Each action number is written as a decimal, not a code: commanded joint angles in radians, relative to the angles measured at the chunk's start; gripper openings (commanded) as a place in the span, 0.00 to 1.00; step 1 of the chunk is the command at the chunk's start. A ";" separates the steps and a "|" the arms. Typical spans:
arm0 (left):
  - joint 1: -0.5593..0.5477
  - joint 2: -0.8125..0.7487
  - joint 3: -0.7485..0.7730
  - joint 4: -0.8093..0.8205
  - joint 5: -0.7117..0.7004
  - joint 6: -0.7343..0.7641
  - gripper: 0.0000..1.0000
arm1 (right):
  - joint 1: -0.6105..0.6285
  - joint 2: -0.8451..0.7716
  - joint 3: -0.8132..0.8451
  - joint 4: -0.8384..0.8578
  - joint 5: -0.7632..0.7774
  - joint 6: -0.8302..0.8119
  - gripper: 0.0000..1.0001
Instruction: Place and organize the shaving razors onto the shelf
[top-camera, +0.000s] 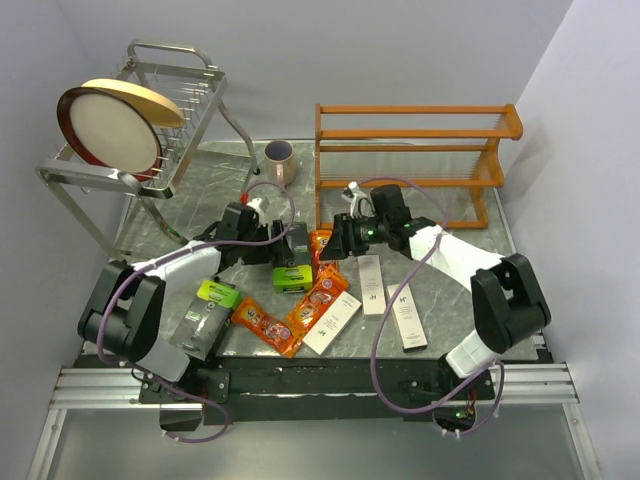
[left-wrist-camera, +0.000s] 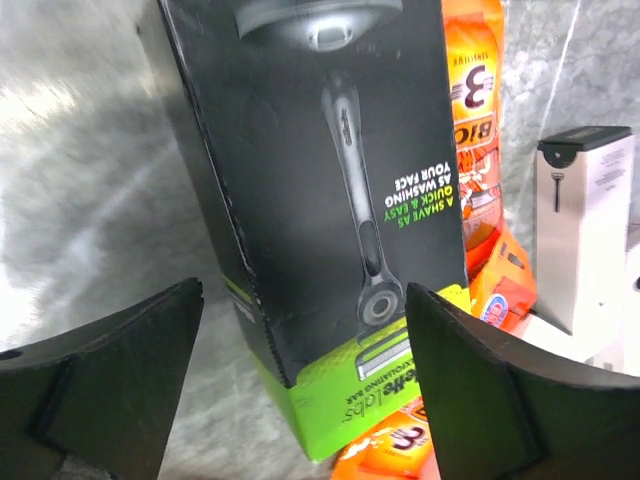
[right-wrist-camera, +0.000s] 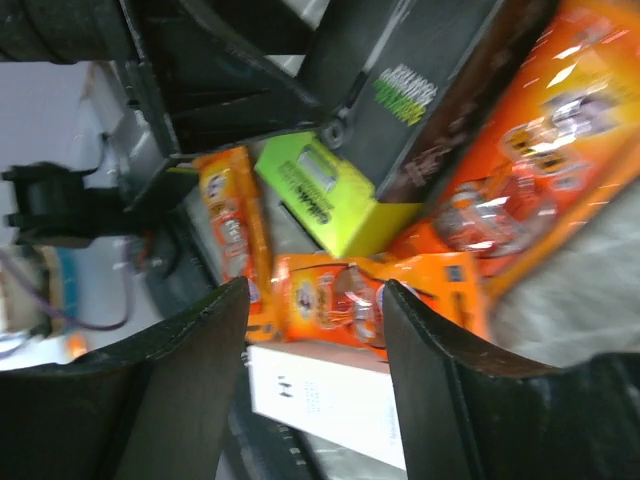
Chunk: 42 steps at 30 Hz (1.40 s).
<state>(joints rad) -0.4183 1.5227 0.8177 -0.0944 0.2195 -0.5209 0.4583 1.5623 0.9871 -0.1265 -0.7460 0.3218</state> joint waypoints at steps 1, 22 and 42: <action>0.007 0.020 -0.032 0.084 0.110 -0.089 0.84 | 0.008 0.001 -0.034 0.096 -0.041 0.132 0.62; 0.003 0.163 0.078 0.034 0.216 -0.346 0.83 | 0.005 0.019 -0.266 0.263 -0.116 0.442 0.49; 0.012 0.057 -0.037 0.087 0.184 -0.347 0.88 | -0.004 0.252 -0.231 0.413 -0.047 0.681 0.40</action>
<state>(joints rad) -0.4145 1.6321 0.8059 -0.0395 0.4183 -0.8600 0.4622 1.7920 0.7277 0.2287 -0.8345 0.9401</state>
